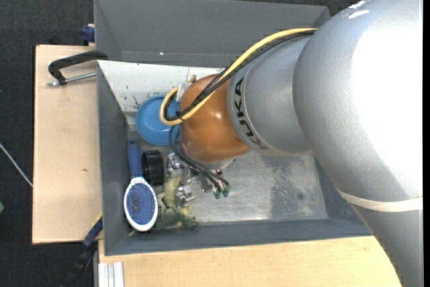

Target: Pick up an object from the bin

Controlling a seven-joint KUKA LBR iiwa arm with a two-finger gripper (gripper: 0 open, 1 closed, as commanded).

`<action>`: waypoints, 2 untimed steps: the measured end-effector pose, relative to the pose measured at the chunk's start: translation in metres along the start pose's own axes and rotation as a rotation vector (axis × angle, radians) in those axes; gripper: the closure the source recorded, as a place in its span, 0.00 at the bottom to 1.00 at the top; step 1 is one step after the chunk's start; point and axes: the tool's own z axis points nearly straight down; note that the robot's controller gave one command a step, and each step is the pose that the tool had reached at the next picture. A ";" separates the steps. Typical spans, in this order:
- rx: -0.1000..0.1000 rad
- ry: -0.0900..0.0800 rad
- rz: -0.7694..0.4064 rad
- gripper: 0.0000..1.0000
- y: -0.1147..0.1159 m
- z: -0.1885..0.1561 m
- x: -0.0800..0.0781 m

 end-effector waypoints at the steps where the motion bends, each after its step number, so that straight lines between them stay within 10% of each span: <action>1: -0.024 0.006 -0.030 1.00 0.002 -0.110 -0.008; 2: -0.025 0.022 -0.051 1.00 0.008 -0.069 -0.011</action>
Offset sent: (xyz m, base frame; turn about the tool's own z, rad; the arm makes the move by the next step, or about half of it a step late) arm 0.0009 0.0050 0.1040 -0.0307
